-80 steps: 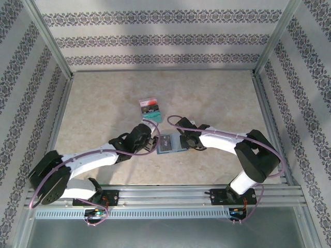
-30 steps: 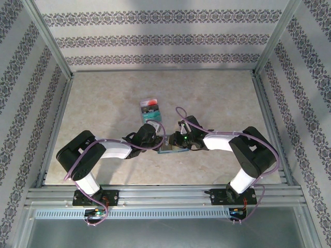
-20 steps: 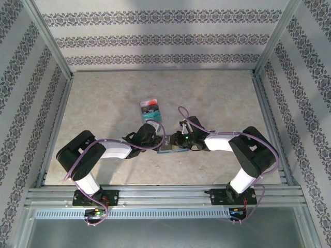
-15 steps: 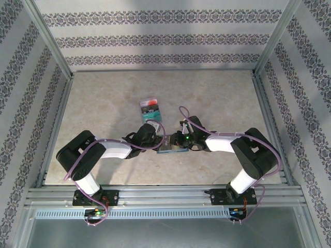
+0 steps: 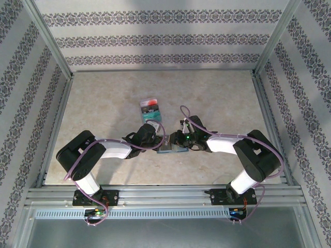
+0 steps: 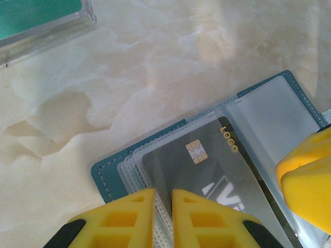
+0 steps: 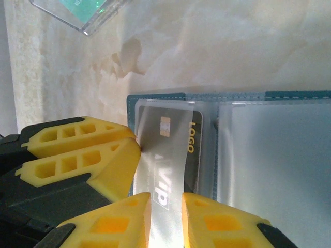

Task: Take the credit cards out of the card holder

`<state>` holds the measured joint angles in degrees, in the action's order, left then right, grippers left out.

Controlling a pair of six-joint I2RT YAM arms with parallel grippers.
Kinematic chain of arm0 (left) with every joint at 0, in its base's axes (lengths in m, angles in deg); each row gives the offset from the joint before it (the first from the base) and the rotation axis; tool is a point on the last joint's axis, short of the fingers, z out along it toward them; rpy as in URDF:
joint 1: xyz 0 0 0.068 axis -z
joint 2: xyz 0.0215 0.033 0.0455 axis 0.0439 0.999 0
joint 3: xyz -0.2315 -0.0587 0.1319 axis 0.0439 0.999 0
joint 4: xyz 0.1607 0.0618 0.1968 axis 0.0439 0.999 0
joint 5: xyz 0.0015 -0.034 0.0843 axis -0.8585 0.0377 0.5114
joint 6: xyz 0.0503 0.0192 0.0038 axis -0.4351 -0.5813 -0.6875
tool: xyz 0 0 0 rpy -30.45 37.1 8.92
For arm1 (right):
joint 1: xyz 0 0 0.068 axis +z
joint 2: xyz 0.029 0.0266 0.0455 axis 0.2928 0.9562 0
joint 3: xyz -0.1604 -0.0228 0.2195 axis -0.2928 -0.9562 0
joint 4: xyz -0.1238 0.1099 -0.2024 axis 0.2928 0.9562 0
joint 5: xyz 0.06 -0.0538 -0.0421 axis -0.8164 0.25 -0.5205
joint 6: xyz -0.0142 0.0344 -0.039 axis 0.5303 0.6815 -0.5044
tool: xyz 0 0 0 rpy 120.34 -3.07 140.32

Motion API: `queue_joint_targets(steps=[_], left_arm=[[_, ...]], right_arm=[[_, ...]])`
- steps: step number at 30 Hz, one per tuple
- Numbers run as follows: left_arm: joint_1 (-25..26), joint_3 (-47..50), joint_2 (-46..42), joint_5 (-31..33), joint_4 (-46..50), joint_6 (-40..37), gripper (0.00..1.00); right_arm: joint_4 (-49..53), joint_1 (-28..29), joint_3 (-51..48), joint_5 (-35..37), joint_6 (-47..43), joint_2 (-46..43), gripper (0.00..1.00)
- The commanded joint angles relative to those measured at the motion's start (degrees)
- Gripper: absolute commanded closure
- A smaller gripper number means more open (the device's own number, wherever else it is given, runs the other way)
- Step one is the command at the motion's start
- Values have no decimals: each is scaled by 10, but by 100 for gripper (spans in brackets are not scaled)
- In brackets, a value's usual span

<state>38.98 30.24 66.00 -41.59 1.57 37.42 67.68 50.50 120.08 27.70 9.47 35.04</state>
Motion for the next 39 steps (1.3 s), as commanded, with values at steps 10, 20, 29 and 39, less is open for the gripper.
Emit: queue_joint_targets(steps=[10, 20, 29, 39], left_arm=[[-5, 18, 1, -12, 16, 10, 85], [-5, 17, 2, -8, 19, 12, 85], [-5, 14, 9, -13, 18, 14, 85], [-5, 19, 6, -9, 21, 14, 85]], right_arm=[[-40, -2, -26, 22, 30, -6, 75], [-42, 1, -19, 24, 33, 25, 74], [-66, 11, -9, 6, 38, 36, 75], [-65, 9, -16, 5, 37, 4, 76]])
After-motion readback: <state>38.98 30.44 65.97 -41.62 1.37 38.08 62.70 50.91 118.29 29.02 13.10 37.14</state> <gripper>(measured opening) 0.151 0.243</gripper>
